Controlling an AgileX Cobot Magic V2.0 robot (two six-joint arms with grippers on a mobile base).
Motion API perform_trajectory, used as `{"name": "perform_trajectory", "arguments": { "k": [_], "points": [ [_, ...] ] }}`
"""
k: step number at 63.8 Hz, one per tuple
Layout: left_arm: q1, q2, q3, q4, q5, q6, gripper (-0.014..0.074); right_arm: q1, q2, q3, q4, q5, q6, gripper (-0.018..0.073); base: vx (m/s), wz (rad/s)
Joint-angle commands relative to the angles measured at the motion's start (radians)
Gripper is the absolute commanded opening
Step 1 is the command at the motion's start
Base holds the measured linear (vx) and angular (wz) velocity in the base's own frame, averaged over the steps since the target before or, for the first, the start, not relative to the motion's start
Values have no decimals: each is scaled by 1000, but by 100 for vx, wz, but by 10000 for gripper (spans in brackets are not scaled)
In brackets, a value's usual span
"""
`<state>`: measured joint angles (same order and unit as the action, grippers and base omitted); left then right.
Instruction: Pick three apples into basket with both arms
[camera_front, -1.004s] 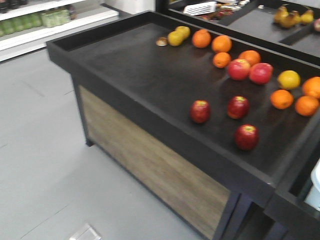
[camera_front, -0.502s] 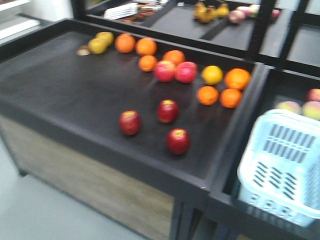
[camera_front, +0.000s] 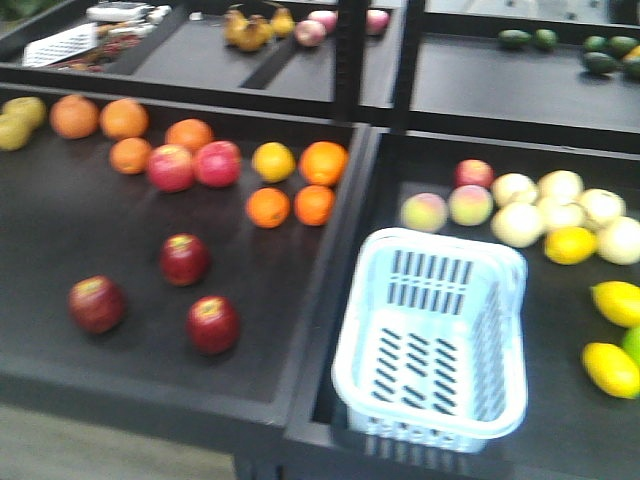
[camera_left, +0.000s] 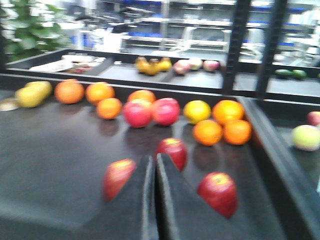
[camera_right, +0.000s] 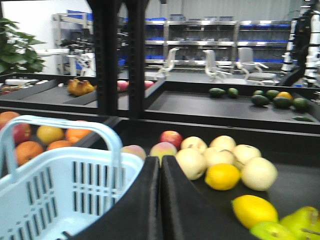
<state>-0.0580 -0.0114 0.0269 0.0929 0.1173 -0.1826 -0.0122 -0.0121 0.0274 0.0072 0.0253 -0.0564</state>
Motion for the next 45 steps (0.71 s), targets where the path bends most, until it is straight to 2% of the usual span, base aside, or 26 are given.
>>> {"name": "perform_trajectory", "arguments": {
  "k": [1,23,45],
  "points": [
    [0,-16,4,-1,-73,-7,-6,-8,-12,14,-7,-75,0,-9,12,-46],
    [0,-16,4,-1,-73,-7,-6,-8,-12,14,-7,-75,0,-9,10,-38],
    [0,-16,4,-1,-73,-7,-6,-8,-12,14,-7,-75,0,-9,5,-20]
  ]
}}
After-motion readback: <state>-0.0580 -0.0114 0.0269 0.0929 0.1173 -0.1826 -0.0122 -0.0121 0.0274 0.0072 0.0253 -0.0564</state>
